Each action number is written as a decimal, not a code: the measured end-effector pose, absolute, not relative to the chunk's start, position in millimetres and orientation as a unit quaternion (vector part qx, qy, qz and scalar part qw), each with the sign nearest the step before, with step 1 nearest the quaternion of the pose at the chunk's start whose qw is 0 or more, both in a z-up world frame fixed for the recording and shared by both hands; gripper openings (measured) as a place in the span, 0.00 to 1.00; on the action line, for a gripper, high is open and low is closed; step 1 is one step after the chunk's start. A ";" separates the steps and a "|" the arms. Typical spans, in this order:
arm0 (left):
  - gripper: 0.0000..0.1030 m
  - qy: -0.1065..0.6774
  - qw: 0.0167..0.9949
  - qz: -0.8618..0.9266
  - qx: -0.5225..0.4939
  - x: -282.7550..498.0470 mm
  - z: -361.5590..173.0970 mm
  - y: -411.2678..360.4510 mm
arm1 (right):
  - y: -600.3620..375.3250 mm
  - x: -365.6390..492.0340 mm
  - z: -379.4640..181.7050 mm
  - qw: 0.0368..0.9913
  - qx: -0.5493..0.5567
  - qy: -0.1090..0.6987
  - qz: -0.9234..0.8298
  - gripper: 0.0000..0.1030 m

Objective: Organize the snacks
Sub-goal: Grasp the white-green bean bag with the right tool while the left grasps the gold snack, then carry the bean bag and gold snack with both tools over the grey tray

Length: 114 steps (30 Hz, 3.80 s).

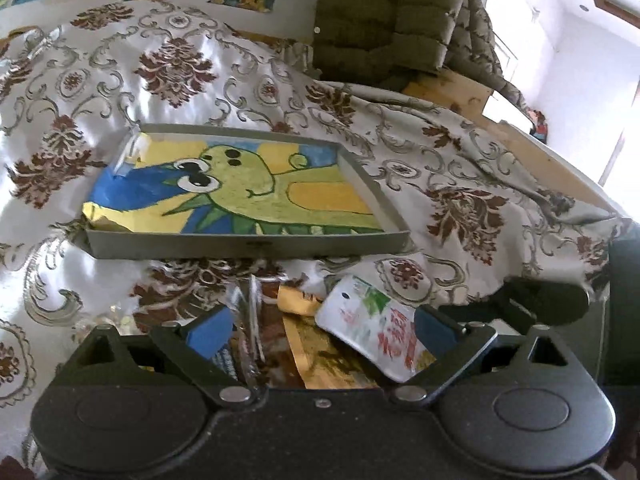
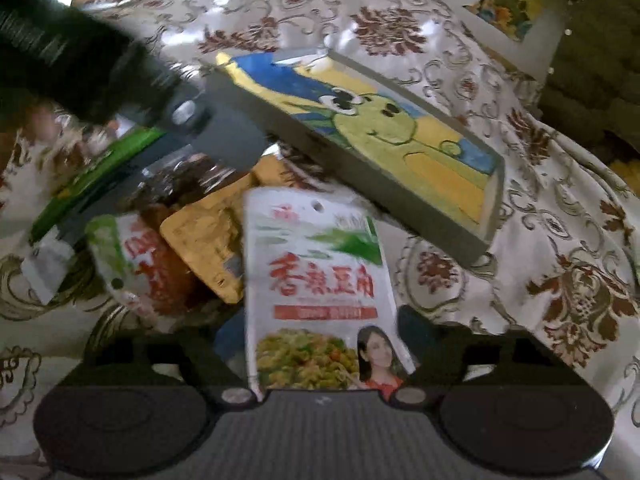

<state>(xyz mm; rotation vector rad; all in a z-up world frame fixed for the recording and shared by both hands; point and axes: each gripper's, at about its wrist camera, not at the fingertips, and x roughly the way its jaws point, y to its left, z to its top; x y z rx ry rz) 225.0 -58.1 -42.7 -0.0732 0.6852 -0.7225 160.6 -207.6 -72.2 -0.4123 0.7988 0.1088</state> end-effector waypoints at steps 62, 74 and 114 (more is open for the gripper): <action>0.14 0.405 0.835 -0.353 -0.117 231.1 -63.0 -97.9 | -288.0 177.7 -35.6 0.933 0.025 0.358 0.034 0.06; 0.14 0.350 0.879 -0.294 -0.133 271.9 -26.0 -94.6 | -297.0 191.4 -13.1 0.957 0.059 0.282 0.041 0.06; 0.24 0.391 0.888 -0.210 -0.123 435.7 -77.5 -169.8 | -332.1 347.8 -65.2 0.950 0.104 0.293 -0.013 0.13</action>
